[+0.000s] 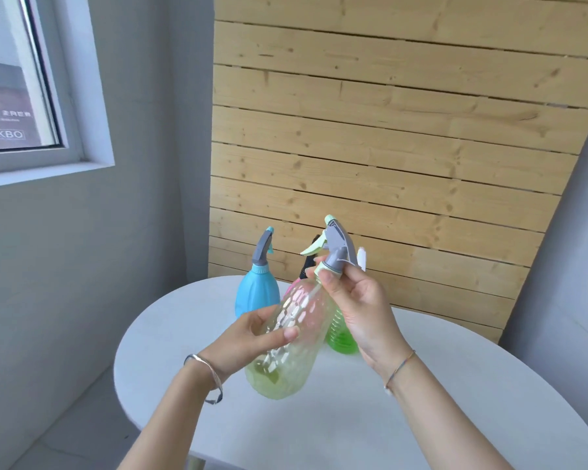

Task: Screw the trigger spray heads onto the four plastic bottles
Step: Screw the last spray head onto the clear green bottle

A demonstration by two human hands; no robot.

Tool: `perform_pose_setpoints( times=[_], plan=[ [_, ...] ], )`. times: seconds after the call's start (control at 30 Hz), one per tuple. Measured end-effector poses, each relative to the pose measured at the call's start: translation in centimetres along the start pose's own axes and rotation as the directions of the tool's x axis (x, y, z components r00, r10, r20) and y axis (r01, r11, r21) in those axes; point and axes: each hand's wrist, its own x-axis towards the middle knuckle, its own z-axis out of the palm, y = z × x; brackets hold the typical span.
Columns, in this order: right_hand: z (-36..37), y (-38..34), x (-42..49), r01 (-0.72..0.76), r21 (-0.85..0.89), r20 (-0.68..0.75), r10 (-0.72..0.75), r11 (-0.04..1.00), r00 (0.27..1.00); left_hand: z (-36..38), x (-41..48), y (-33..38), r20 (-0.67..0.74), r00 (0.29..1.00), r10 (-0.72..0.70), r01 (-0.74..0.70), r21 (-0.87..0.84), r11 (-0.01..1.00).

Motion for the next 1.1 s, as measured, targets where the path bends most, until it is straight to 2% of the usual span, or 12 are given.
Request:
perform_pose_setpoints(
  times=[0.17, 0.27, 0.4, 0.5, 0.57, 0.77, 1.1],
  plan=[
    [4.5, -0.5, 2.7, -0.018, -0.043, 0.204, 0.026, 0.999, 0.979, -4.5, -1.7, -0.6, -0.155, 0.988, 0.007, -0.025, -0.116, 0.993],
    [7.4, -0.1, 4.6, 0.022, -0.12, 0.203, 0.003, 0.992, 0.979, -7.3, -2.7, -0.5, -0.317, 0.948, 0.021, -0.069, -0.142, 0.987],
    [11.3, 1.1, 7.8, 0.079, -0.194, 0.122, -0.055, 0.978, 0.991, -10.0, -2.9, -1.3, -0.62, 0.784, 0.013, -0.075, -0.074, 0.994],
    [13.4, 2.6, 10.3, 0.119, -0.261, 0.092, -0.098, 0.958, 0.991, -11.2, -2.8, -2.2, -0.733, 0.68, -0.002, -0.041, -0.04, 0.998],
    [14.5, 4.0, 11.8, 0.114, -0.313, 0.085, -0.092, 0.943, 0.992, -11.9, -2.7, -2.8, -0.745, 0.666, -0.022, 0.02, -0.012, 1.0],
    [15.5, 7.5, 14.4, 0.041, -0.468, 0.043, -0.023, 0.883, 0.999, -12.4, -2.1, -4.7, -0.659, 0.725, -0.199, 0.302, 0.045, 0.952],
    [16.0, 10.7, 14.6, -0.053, -0.545, -0.02, 0.051, 0.837, 0.999, -12.4, -1.4, -5.4, -0.622, 0.748, -0.231, 0.368, 0.098, 0.925]
  ],
)
